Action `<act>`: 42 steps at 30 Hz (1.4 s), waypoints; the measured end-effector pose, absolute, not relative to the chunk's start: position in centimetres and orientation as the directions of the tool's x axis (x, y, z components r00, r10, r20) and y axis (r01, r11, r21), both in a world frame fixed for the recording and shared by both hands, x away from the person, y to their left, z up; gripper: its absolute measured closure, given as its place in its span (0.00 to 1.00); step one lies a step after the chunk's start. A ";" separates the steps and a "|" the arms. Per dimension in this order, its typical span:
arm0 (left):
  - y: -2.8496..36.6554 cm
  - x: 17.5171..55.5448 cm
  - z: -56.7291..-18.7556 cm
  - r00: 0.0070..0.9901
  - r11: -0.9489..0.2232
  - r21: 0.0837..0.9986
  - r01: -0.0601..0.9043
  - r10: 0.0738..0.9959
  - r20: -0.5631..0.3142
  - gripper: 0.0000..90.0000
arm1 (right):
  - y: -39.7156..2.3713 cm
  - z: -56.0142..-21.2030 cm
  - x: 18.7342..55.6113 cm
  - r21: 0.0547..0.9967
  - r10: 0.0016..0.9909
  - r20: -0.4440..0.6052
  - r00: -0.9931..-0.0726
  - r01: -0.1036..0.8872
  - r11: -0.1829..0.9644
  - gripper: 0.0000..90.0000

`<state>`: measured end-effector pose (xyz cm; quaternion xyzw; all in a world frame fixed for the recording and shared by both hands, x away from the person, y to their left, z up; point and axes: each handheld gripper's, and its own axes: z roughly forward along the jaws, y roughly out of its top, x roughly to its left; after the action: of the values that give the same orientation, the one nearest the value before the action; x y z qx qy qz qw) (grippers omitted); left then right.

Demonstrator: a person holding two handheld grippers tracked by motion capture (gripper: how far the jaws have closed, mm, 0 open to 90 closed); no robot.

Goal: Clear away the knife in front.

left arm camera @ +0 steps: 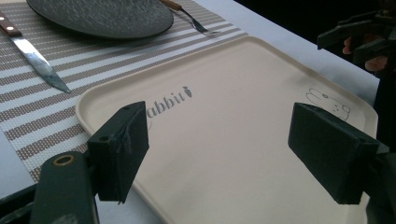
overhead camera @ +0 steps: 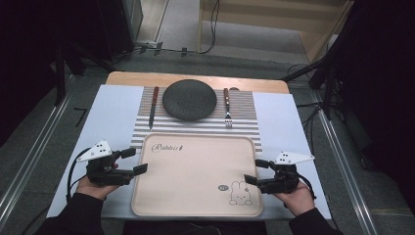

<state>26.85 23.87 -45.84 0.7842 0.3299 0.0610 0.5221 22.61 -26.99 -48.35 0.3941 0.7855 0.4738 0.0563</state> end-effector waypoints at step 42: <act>23.5 27.4 -45.9 0.749 -0.230 0.826 0.515 0.589 -0.303 0.24 | -26.9 -48.4 22.6 0.784 0.683 0.283 -0.674 0.572 0.240 0.21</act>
<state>27.38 23.48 -45.89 0.7834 0.3521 0.0363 0.5109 22.60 -26.95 -48.42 0.3996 0.7852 0.4694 0.0587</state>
